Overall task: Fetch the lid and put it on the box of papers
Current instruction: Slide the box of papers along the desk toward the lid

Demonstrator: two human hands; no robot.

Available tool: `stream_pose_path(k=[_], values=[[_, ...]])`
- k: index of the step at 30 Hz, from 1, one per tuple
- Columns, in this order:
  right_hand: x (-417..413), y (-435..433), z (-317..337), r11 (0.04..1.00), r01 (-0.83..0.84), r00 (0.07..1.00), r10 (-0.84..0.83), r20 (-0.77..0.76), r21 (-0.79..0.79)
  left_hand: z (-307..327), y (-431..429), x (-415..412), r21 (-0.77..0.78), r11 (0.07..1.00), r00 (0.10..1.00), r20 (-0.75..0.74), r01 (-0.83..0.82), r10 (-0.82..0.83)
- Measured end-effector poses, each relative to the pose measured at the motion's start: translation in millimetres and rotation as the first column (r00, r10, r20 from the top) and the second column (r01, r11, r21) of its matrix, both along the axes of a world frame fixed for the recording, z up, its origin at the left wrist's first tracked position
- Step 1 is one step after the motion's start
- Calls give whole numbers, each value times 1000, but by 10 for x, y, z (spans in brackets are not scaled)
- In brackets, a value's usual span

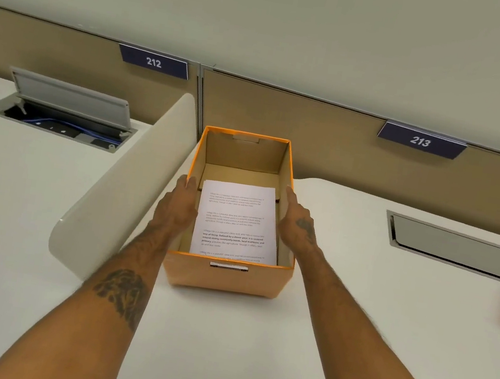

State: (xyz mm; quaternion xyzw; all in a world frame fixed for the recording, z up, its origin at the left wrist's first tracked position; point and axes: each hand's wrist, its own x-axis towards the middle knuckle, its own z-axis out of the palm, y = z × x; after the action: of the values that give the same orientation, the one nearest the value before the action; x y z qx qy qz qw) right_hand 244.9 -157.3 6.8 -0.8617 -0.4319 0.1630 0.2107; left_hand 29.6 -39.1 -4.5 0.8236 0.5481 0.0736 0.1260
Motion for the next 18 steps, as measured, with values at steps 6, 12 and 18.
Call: stream_pose_path(k=[6,12,18], values=[[360,-993,223,995,87,996,-88,11,43,152,-754,508,48,995,995,38,91,-93],[729,-2259,276,984,163,987,-163,-2,72,263,-1894,989,54,987,984,91,152,-156],[972,-3275,345,980,192,981,-193,32,54,292,-2856,1288,59,979,971,128,196,-202]])
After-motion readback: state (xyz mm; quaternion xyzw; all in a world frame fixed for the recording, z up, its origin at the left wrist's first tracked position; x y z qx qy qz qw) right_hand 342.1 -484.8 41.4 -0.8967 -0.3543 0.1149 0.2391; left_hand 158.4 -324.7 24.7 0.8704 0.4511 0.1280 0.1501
